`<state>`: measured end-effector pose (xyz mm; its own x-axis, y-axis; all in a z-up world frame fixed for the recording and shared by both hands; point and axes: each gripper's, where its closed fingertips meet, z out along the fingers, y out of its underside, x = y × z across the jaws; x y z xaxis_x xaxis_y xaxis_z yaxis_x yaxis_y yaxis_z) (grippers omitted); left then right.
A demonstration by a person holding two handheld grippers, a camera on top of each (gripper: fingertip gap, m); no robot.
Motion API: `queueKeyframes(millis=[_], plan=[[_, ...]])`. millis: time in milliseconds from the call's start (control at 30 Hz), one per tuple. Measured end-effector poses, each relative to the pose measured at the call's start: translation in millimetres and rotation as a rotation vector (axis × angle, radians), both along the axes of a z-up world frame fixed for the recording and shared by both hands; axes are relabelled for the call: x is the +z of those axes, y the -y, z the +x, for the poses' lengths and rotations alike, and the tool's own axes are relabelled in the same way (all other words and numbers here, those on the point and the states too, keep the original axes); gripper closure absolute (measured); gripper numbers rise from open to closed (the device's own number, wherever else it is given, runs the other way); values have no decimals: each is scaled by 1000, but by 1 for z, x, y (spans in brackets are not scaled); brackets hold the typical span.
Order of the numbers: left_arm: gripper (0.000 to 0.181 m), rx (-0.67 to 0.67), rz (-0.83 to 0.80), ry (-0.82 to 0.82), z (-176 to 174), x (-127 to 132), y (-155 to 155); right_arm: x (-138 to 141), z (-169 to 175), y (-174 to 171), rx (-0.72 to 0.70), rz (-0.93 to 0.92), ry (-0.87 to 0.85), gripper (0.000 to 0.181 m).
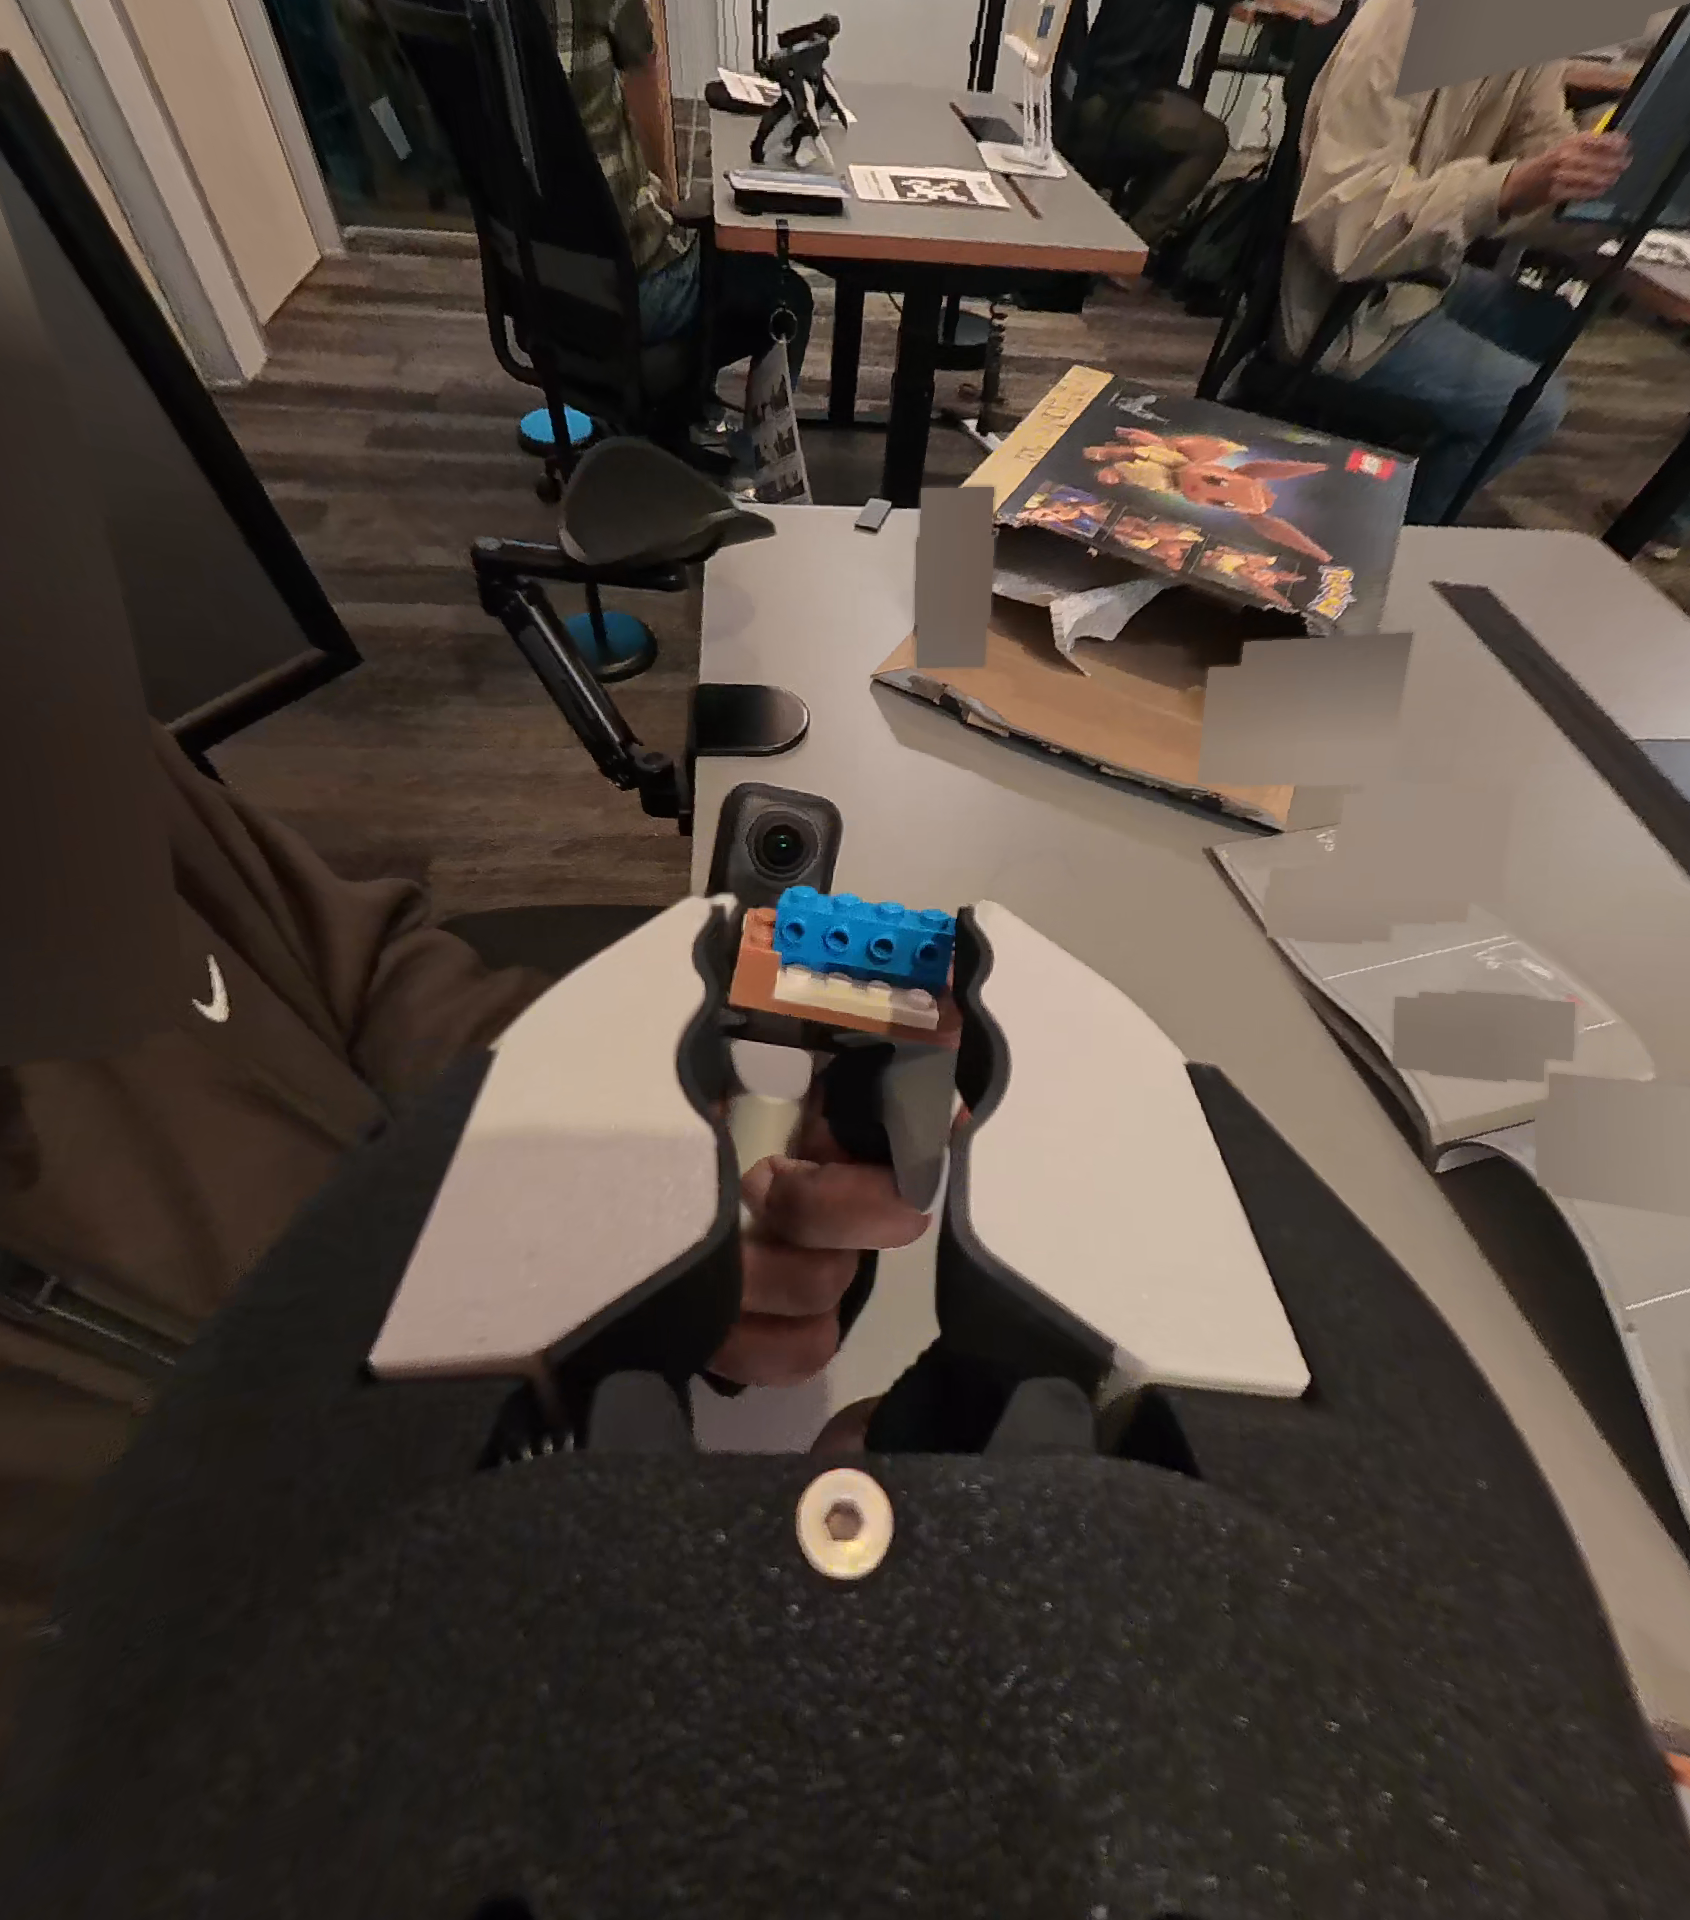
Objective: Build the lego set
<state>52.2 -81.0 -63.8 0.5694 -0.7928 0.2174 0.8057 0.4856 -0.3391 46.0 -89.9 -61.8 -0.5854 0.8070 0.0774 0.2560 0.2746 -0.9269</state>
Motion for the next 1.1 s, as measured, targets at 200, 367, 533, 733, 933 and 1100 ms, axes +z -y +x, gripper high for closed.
queueKeyframes(millis=[200,367,533,733,933,1100], plan=[[128,-43,2,9,0,-1,-1,-2,0,-2,2,-35,9,143],[128,-100,9,14,2,-1,-1,-4,0,-3,19,-84,32,144],[128,-134,22,26,1,-1,1,-3,1,-2,39,-50,-4,144],[128,-177,23,42,-2,-1,1,0,6,-8,63,228,-198,139],[128,-222,14,28,1,-1,0,-13,13,-6,171,747,-380,134],[128,-248,3,23,3,-2,-2,-14,6,2,200,869,-431,130]])
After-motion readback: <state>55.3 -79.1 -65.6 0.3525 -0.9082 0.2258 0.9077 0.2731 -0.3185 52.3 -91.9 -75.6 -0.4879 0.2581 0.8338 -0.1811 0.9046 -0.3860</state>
